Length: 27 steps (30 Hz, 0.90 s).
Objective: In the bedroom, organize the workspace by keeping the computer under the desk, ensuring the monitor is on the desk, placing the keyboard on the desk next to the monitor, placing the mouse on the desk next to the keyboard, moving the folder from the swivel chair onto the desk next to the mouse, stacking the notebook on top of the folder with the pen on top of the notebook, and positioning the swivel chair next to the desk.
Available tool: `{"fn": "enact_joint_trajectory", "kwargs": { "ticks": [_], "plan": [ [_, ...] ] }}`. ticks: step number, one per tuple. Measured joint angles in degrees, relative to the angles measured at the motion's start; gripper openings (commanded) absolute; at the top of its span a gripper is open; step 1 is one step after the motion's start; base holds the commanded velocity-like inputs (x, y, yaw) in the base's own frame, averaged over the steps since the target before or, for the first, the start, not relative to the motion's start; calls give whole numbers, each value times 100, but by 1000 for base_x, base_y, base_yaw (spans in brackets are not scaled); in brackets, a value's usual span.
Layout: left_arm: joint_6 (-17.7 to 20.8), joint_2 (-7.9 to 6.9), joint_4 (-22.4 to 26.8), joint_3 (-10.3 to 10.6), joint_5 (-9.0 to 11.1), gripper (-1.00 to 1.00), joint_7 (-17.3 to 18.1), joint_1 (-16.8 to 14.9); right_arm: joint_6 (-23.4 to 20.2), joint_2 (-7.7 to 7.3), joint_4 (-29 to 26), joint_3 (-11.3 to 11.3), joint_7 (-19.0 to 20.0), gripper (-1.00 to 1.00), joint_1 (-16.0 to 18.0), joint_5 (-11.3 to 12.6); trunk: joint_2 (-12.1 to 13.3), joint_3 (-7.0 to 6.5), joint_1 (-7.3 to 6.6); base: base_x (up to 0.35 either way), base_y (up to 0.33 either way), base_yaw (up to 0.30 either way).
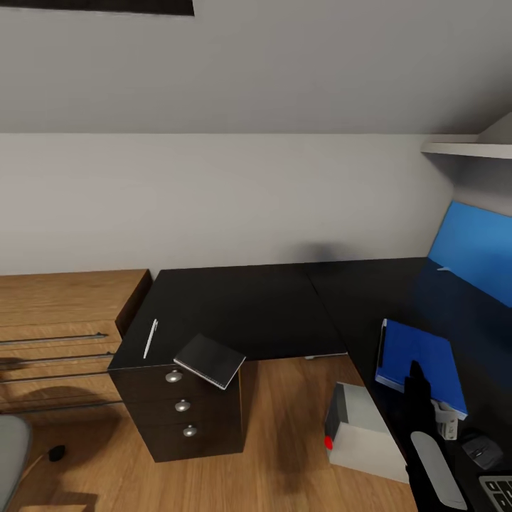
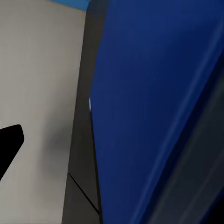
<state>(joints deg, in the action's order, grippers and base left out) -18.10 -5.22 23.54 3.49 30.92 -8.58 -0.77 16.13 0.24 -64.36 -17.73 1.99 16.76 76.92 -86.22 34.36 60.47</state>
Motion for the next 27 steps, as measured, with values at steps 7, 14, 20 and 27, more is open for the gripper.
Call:
{"fn": "enact_joint_trajectory", "kwargs": {
  "ticks": [7,14,20,27],
  "plan": [
    [0,-1,0,0,0,100,0,0,0,0,-3,0,0,100,0,0,0,0,0,0,0,0],
    [0,-1,0,0,15,100,0,0,-1,0,-4,0,0,100,0,0,0,0,2,-82,0,0],
    [0,4,0,0,12,100,0,0,-1,0,-4,0,0,100,0,0,0,0,0,-32,0,0],
    [0,0,0,0,12,100,0,0,0,0,-4,8,1,100,0,-1,39,-17,-21,-2,0,0]
  ]
}}
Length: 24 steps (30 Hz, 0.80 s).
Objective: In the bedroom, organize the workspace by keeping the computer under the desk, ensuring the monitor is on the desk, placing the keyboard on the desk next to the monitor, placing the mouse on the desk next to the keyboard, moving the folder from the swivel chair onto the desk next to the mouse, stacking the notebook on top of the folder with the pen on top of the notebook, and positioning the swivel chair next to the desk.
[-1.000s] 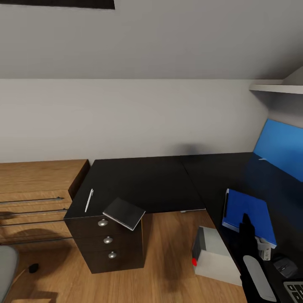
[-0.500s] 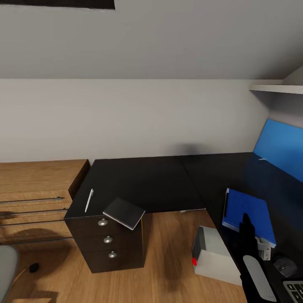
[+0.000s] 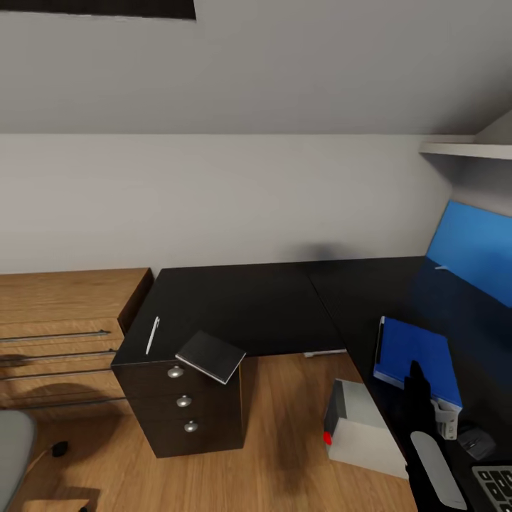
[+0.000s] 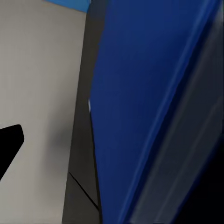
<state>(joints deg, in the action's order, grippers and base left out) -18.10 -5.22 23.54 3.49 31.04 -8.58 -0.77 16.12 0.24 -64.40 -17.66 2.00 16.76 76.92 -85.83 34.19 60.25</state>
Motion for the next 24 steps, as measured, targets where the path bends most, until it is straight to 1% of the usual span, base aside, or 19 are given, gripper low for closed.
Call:
{"fn": "enact_joint_trajectory", "kwargs": {
  "ticks": [7,18,24],
  "plan": [
    [0,1,0,0,-3,100,0,0,0,2,0,2,-1,100,0,0,281,-126,-154,0,0,0],
    [-6,4,0,0,-15,100,0,0,1,5,0,2,3,100,0,0,282,-126,-154,-4,0,0],
    [-1,2,-1,1,-16,100,-1,0,1,7,-4,3,6,100,0,0,282,-126,-153,-144,0,0]
  ]
}}
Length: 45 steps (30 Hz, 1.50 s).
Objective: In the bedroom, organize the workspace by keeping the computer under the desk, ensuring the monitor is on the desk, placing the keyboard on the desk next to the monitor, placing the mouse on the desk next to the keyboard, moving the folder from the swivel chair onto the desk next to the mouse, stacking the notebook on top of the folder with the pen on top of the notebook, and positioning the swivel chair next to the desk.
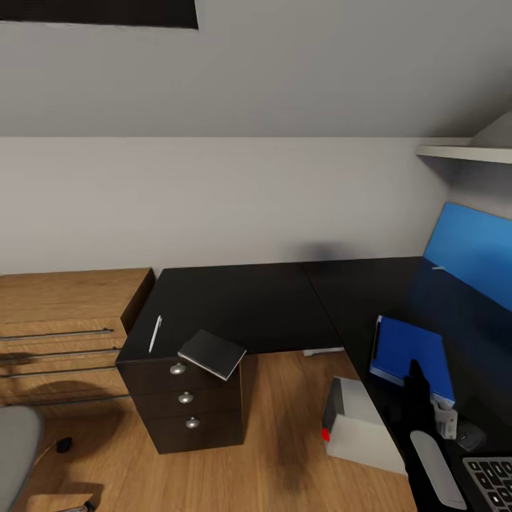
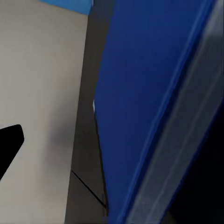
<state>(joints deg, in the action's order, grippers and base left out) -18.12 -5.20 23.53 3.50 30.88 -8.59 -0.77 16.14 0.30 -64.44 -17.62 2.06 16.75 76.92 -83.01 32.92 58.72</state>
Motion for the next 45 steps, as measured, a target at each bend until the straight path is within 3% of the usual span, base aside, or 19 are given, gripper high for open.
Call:
{"fn": "enact_joint_trajectory", "kwargs": {
  "ticks": [10,21,32,33,34,35,38,41,44,45],
  "plan": [
    [-7,2,1,3,3,100,1,0,0,1,-10,-1,1,100,0,1,0,0,-1,-11,0,0],
    [0,-1,1,2,4,100,1,0,-2,1,-113,15,14,100,0,3,440,-197,-242,0,0,0],
    [1,5,0,7,4,100,1,0,-13,2,-379,486,31,100,-8,-3,881,-394,-484,0,0,0],
    [1,4,0,7,4,100,2,0,-22,-9,-384,708,36,100,-10,-70,921,-412,-506,0,0,0],
    [1,2,0,7,4,100,2,0,-24,-14,-386,793,37,100,-11,-107,961,-430,-528,0,0,0],
    [1,3,0,9,4,100,2,0,-28,-21,-390,1033,39,100,-14,-254,1001,-448,-550,0,0,0],
    [5,2,-3,12,9,100,-1,0,-35,-21,-373,1472,38,100,-16,-572,1122,-502,-616,0,0,0],
    [8,-1,-7,11,11,100,-15,0,-60,-13,-342,2128,5,100,-18,-952,1204,-539,-660,0,0,0],
    [9,-2,-8,6,16,100,-20,0,-66,-12,-222,2550,-23,100,-18,-1079,1204,-539,-660,0,0,0],
    [9,-2,-8,4,16,100,-25,0,-93,-8,-60,2810,-54,100,-17,-1125,1204,-538,-660,0,0,0]
  ]
}}
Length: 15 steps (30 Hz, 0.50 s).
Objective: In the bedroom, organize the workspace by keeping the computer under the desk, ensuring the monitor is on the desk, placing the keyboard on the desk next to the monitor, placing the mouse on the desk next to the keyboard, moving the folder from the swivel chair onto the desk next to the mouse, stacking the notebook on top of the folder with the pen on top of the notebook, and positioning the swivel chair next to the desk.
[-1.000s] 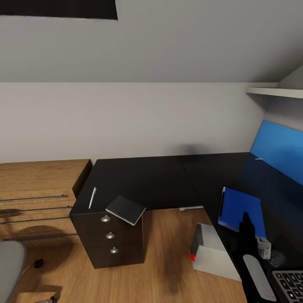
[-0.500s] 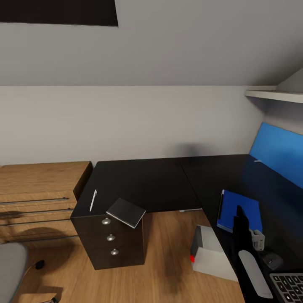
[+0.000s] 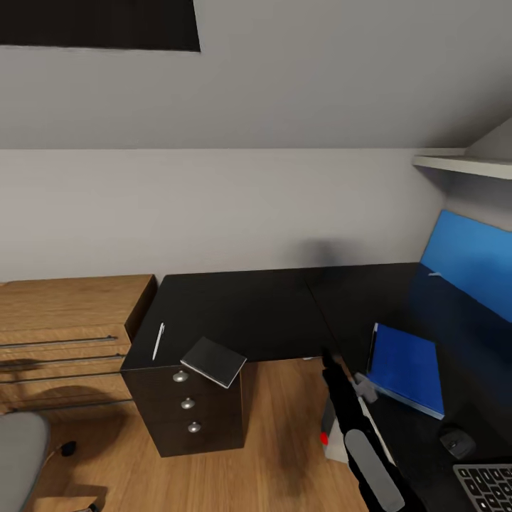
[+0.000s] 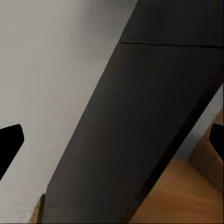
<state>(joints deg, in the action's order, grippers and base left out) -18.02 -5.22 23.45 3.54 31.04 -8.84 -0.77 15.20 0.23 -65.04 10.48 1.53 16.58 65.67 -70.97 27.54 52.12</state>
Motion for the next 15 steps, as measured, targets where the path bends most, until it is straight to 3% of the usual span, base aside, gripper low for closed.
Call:
{"fn": "enact_joint_trajectory", "kwargs": {
  "ticks": [1,2,3,7,11,15],
  "plan": [
    [-3,0,0,-5,-2,100,-7,0,-482,71,635,550,-41,100,39,-41,0,0,0,0,0,0],
    [-4,0,-1,-5,-3,100,-8,0,-719,163,854,710,-45,100,62,-51,0,0,0,0,0,0],
    [-5,-1,-1,-8,-3,100,-9,0,-885,272,960,768,-45,100,78,-64,0,0,0,0,0,0],
    [-11,-10,1,-12,0,100,-10,0,-1138,465,1124,841,-62,100,103,-96,0,0,0,0,0,0],
    [-15,-17,6,-13,4,100,4,0,-1243,484,1155,866,-123,100,110,-113,0,0,0,0,0,0],
    [-16,-12,14,-9,6,100,13,0,-1629,486,1164,886,-254,100,114,-119,0,0,0,0,0,0]
  ]
}}
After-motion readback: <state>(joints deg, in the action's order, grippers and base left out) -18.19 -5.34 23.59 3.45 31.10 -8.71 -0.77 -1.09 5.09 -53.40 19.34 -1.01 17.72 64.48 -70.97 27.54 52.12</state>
